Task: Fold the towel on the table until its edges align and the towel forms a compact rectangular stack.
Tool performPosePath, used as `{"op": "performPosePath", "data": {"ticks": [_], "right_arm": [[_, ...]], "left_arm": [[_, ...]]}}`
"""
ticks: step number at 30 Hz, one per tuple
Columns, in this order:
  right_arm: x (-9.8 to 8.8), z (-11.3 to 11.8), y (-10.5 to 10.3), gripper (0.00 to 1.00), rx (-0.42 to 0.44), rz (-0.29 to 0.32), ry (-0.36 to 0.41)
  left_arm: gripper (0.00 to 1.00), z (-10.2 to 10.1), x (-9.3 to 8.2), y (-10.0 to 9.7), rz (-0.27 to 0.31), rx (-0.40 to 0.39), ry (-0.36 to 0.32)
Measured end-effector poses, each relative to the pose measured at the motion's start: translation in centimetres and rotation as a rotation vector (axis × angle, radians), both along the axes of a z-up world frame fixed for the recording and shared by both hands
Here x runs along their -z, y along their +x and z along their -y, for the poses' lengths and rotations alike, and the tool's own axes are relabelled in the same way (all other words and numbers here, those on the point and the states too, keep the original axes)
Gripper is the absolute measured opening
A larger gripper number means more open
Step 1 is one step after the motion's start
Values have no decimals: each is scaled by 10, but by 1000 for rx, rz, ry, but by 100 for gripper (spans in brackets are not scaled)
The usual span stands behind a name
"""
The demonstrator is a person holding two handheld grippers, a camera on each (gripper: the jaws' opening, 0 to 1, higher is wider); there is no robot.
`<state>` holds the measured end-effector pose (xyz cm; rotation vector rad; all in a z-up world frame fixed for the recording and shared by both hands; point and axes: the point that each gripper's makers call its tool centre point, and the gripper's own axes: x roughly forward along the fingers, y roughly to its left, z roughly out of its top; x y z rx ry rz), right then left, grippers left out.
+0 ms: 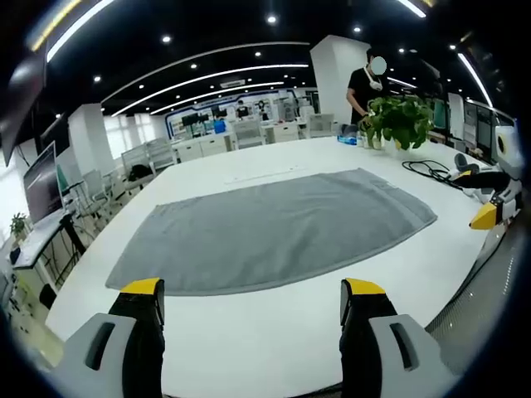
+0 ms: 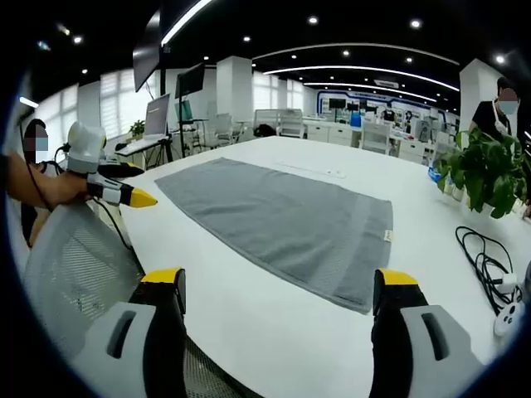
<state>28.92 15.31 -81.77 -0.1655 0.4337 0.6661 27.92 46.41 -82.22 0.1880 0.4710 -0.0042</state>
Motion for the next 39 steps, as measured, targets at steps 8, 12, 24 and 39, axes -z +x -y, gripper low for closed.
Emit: {"op": "performPosePath", "data": {"ticks": [8,12,24,39], "right_arm": [[-5,0,1,96,1,16,26],[-8,-1,0,97,-3,22,50],[-7,-2,-1,96,-8,5,68],[-5,-4,-4,94,-26,-6,61]], "left_arm": [[90,-4,1,0,3,-10,3],[90,-6,-2,0,18,-23,0],[89,-9,1,-2,3,-48,-1],[89,-9,2,-2,-2,-42,3]]}}
